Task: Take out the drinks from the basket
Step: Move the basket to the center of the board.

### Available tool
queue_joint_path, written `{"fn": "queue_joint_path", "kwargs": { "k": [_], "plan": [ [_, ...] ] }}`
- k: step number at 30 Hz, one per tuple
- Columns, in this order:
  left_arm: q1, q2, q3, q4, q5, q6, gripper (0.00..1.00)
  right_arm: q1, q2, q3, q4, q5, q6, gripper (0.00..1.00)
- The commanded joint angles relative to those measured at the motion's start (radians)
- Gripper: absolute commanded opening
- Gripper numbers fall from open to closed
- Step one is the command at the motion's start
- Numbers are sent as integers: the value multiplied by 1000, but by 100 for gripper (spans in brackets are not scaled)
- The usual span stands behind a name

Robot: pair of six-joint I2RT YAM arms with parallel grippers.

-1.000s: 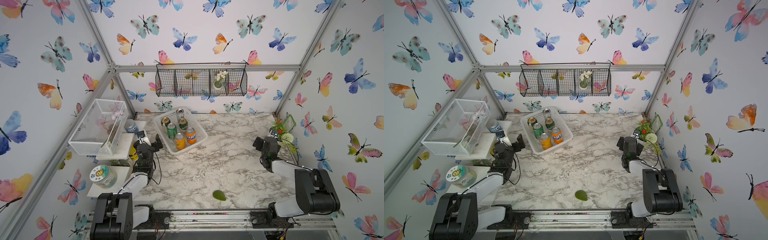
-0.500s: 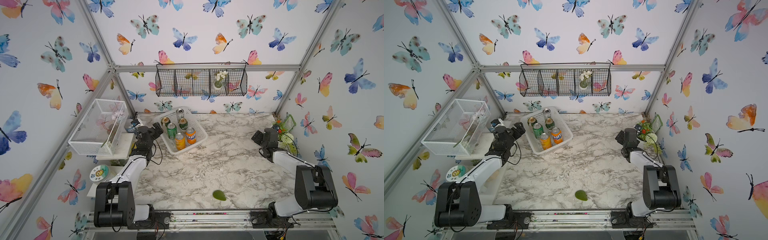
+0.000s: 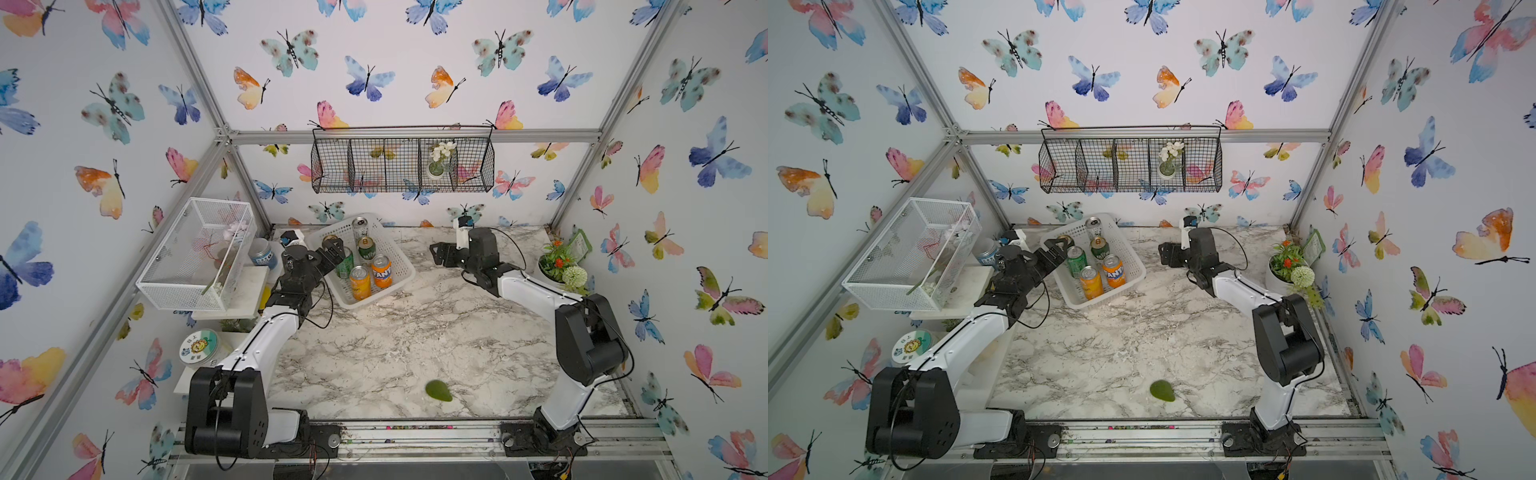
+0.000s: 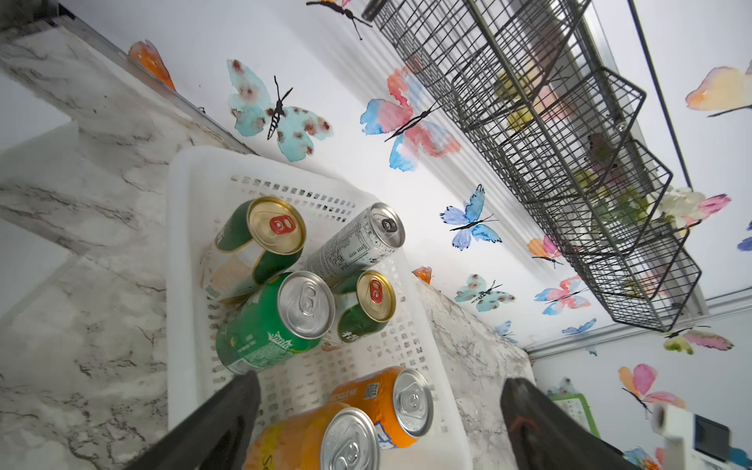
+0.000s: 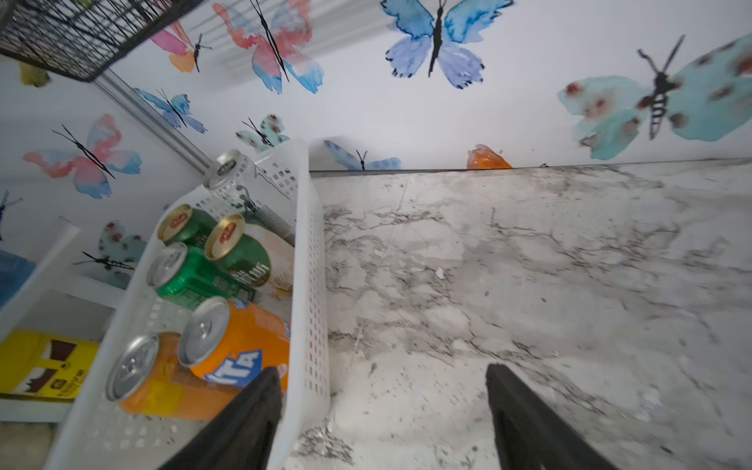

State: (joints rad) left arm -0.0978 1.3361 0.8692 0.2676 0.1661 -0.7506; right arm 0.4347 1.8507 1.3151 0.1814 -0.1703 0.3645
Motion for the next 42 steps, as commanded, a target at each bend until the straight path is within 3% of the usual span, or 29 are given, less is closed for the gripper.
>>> {"fn": "queue_joint_path", "kwargs": {
  "k": [1, 6, 14, 26, 33, 42],
  "plan": [
    [5, -12, 10, 4, 136, -28, 99, 9, 81, 109, -98, -67, -68, 79],
    [-3, -52, 8, -2, 165, 25, 99, 71, 211, 288, -196, -86, -112, 78],
    [-3, -8, 36, -77, 287, 21, 99, 138, 359, 474, -195, -123, -125, 75],
    [-11, -77, 13, -89, 272, 68, 99, 148, 512, 643, -156, -62, -58, 69],
    [-20, -98, 22, -127, 255, 111, 99, 149, 585, 742, -212, -76, -43, 54],
    [-20, -99, 27, -139, 257, 115, 99, 149, 613, 860, -450, -49, -46, 47]
  ]
}}
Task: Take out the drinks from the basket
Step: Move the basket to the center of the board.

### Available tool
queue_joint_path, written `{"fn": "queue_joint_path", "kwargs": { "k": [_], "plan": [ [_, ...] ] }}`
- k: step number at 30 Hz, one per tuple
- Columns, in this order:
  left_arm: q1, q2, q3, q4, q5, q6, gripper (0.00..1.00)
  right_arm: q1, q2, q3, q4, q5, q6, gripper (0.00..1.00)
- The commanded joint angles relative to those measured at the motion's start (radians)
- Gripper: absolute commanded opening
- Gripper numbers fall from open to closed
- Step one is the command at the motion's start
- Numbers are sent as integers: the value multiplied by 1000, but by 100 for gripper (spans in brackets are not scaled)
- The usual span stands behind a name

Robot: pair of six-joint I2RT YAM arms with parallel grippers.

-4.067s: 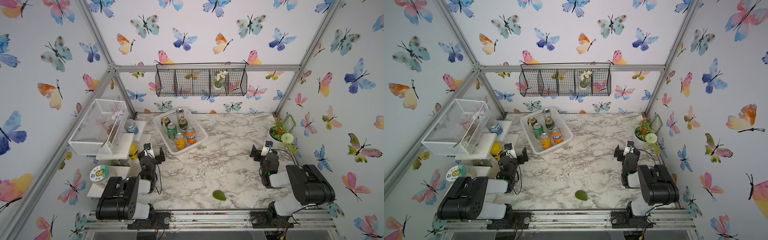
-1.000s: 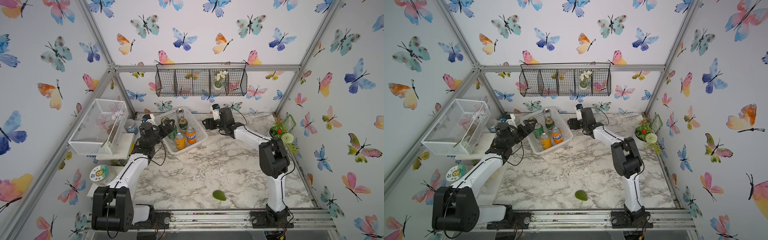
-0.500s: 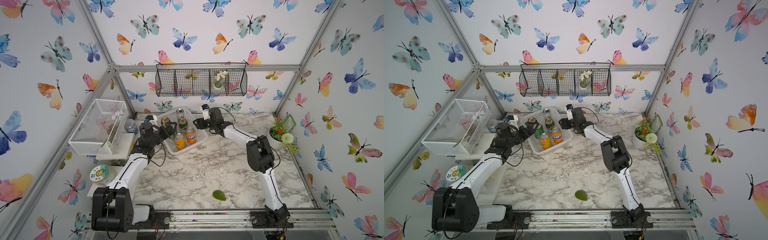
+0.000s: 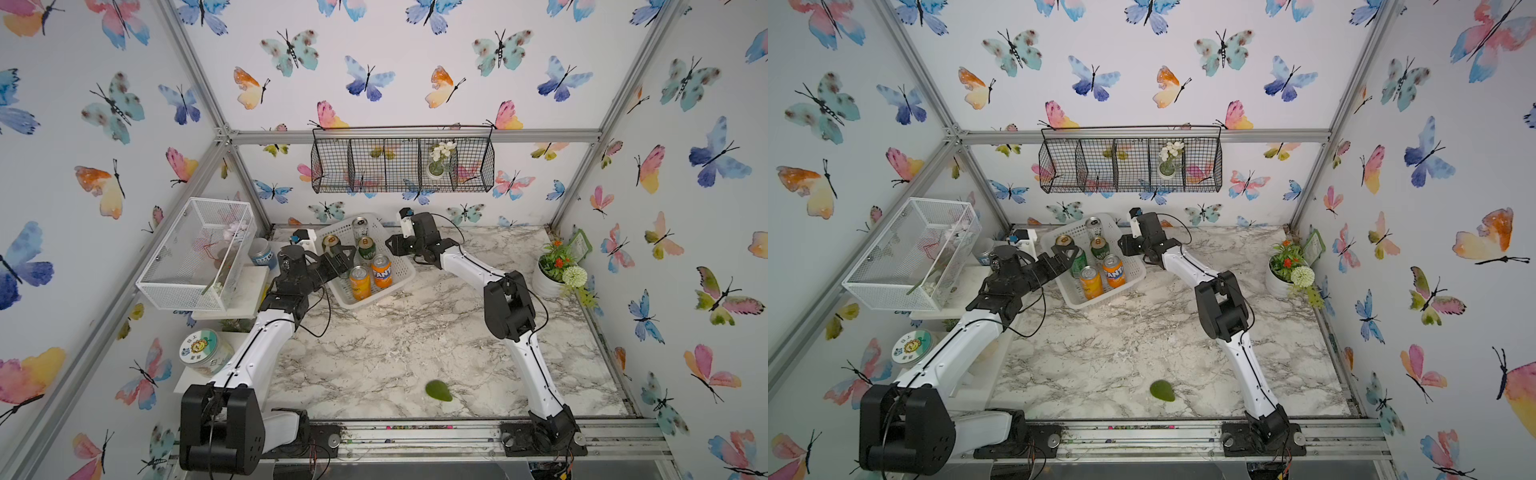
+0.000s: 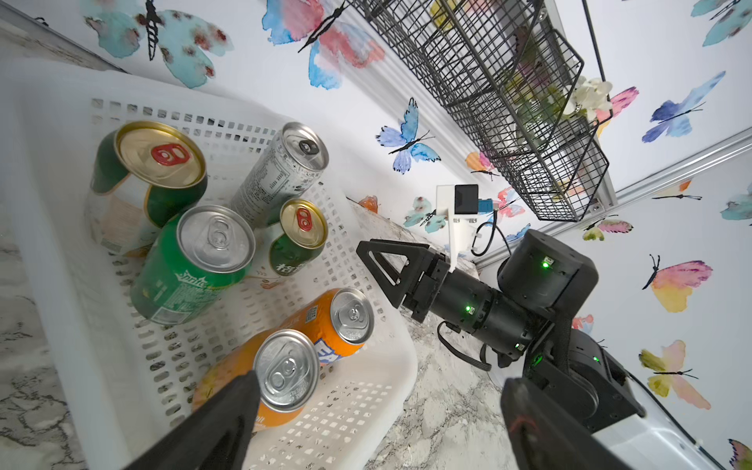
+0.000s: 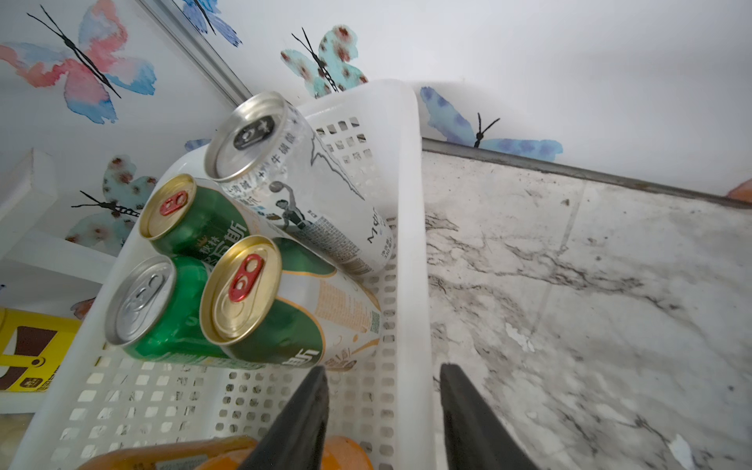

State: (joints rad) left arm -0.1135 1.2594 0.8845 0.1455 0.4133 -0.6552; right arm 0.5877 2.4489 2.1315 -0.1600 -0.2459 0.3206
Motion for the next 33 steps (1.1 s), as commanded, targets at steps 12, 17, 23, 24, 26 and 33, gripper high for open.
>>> {"fn": "queue_joint_path", "kwargs": {
  "k": [12, 17, 23, 24, 26, 33],
  "plan": [
    [-11, -11, 17, -25, 12, 20, 99, -3, 35, 82, -240, 25, -14, 39],
    [-15, -4, 18, -29, 10, 16, 99, -3, 38, 69, -227, -2, 11, 31],
    [-20, -3, 16, -33, 5, 12, 99, -4, 3, -6, -183, 9, 35, 17],
    [-20, -4, 16, -32, 4, 12, 99, -5, -6, -19, -179, 15, 38, 13],
    [-22, -5, 16, -35, 0, 12, 99, -5, -26, -48, -168, 25, 46, 5],
    [-38, -4, 25, -47, 1, 16, 99, -4, -150, -214, -107, 68, 88, 2]
  ]
}}
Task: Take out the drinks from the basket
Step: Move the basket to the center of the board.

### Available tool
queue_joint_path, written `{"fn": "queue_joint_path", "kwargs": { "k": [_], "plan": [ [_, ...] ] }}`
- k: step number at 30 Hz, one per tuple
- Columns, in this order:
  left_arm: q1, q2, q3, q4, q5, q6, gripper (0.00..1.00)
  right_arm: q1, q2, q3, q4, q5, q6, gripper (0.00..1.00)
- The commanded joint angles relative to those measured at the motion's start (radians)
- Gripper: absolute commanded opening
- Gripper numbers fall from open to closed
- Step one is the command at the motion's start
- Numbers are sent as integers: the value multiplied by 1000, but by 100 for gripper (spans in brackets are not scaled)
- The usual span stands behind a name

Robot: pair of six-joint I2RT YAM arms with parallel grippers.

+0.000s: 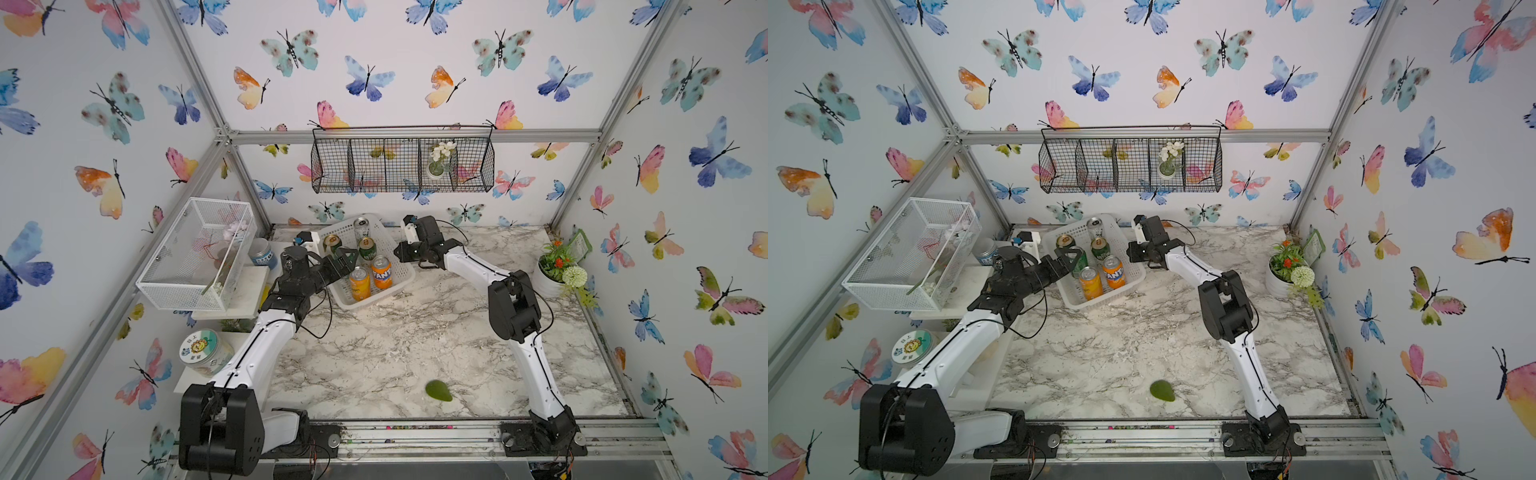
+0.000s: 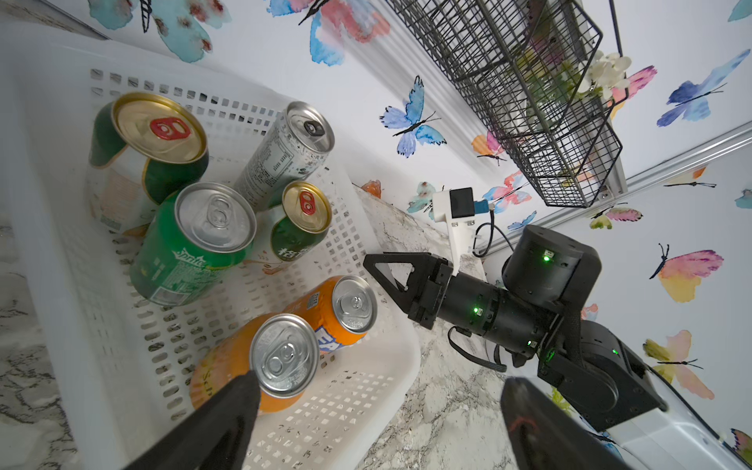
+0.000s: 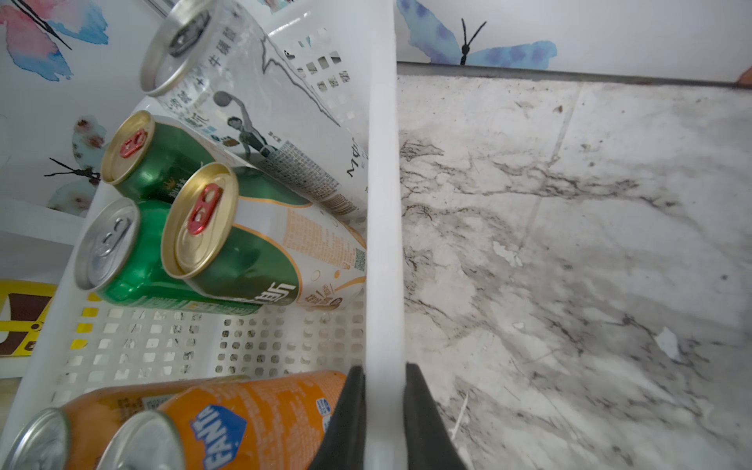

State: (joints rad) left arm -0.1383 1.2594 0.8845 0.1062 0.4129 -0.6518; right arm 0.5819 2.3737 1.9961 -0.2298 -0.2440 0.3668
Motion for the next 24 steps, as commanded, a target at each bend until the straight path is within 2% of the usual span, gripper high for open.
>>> {"fn": "queue_joint_path", "kwargs": {
  "k": [1, 6, 12, 18, 24],
  "plan": [
    [-15, -6, 25, -9, 2, 14, 99, 1, -96, -109, -24, 72, 52, 2],
    [-21, -19, 24, -12, 6, 20, 99, 1, -273, -390, 115, 162, 127, 2],
    [-30, -27, 27, -36, 19, 26, 99, -5, -423, -588, 133, 265, 150, 2],
    [-38, -40, 30, -43, 32, 27, 99, -67, -527, -730, 138, 241, 153, 2],
    [-44, -44, 39, -59, 46, 34, 99, -82, -614, -827, 113, 242, 131, 2]
  ]
}}
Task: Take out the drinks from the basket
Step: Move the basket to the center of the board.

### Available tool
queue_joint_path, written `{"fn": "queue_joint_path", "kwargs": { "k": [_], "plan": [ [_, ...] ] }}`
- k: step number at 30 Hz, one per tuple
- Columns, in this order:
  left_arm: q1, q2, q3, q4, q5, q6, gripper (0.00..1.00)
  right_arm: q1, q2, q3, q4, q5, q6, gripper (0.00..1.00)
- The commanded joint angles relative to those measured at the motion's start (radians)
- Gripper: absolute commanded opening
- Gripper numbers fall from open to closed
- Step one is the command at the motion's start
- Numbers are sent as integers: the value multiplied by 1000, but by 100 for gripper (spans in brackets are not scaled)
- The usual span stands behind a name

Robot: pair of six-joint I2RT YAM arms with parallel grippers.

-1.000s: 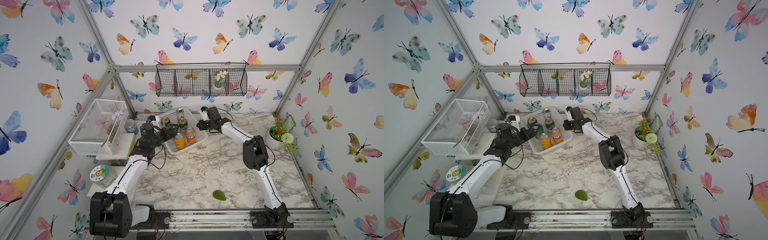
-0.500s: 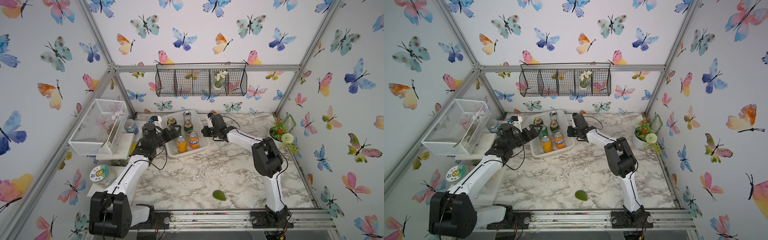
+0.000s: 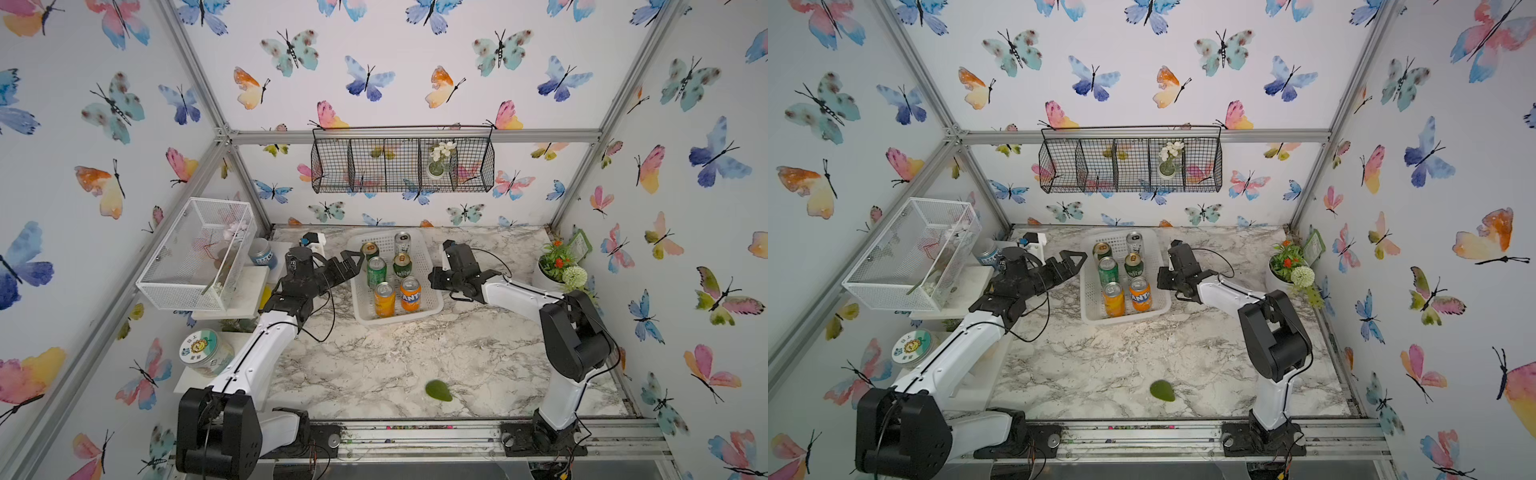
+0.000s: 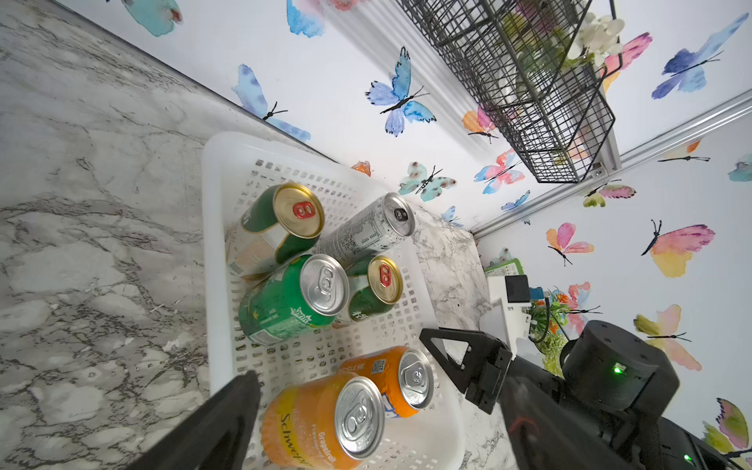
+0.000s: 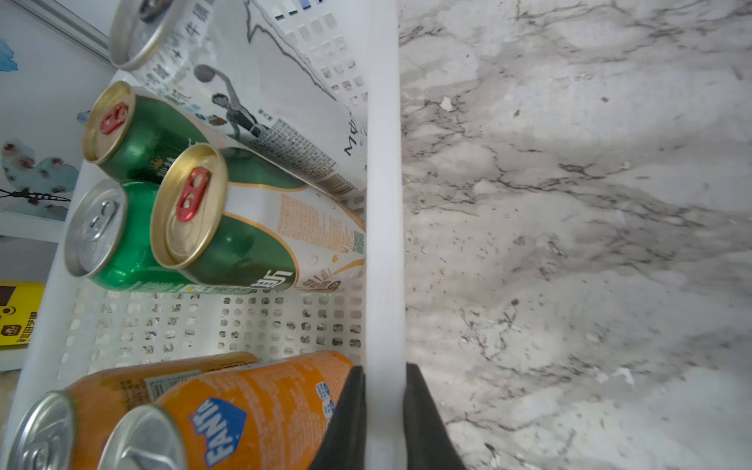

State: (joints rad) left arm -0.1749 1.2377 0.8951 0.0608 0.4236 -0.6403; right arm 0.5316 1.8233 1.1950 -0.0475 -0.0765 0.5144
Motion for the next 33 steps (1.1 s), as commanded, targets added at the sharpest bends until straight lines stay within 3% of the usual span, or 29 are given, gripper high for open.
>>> {"fn": "queue_joint_path", "kwargs": {
  "k": [1, 12, 24, 25, 30, 33],
  "plan": [
    [-9, -21, 28, -15, 37, 23, 99, -32, -79, -39, -77, 82, -14, 2],
    [-21, -18, 28, -23, 35, 28, 99, -36, -214, -203, -67, 167, 21, 2],
    [-43, -11, 34, -26, 26, 53, 99, -65, -193, -190, -73, 119, -6, 2],
    [-47, -13, 34, -26, 27, 54, 99, -64, -187, -189, -71, 107, -6, 4],
    [-56, -16, 38, -36, 16, 68, 99, -64, -208, -195, -45, 96, -4, 43],
    [-63, -21, 39, -41, 7, 74, 99, -65, -226, -185, -54, 114, -9, 57]
  ]
}}
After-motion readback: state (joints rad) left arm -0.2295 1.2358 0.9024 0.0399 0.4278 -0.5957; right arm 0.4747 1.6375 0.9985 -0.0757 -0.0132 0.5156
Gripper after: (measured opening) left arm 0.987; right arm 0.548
